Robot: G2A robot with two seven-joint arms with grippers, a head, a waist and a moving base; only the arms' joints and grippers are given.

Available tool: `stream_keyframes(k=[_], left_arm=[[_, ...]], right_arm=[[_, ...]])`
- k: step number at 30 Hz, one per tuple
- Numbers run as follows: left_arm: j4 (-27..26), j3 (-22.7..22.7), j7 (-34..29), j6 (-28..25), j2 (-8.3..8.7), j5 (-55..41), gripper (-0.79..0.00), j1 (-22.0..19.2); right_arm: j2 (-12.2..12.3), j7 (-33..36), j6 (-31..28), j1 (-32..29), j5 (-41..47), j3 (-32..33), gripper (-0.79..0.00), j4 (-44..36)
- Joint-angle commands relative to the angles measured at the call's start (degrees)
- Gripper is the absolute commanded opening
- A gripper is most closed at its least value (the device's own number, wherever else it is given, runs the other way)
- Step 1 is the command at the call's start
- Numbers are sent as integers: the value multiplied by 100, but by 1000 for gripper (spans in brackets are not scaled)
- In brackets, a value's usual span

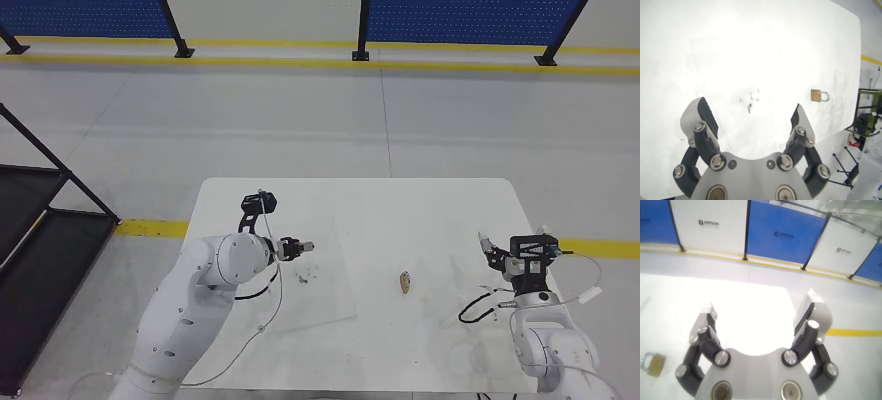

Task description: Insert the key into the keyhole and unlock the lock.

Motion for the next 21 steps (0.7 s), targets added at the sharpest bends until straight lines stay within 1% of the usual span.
stream_keyframes(k=[1, 4, 9, 17, 19, 20, 21], left_arm=[[34, -17, 5, -3, -3, -129, 0, 69], [138, -72, 54, 46, -9, -397, 0, 183], [211, 19, 147, 140, -3, -354, 0, 311], [299, 202, 264, 256, -9, -448, 0, 367], [346, 248, 280, 272, -10, -463, -105, 351], [375, 268, 284, 276, -12, -507, -175, 344], [406, 285, 292, 284, -12, -522, -185, 332]], right_arm=[[0, 0, 0, 0, 0, 0, 0, 0], [0, 0, 0, 0, 0, 0, 0, 0], [0, 0, 0, 0, 0, 0, 0, 0], [0, 0, 0, 0, 0, 0, 0, 0], [0, 0, 0, 0, 0, 0, 0, 0], [0, 0, 0, 0, 0, 0, 0, 0], [0, 0, 0, 0, 0, 0, 0, 0]])
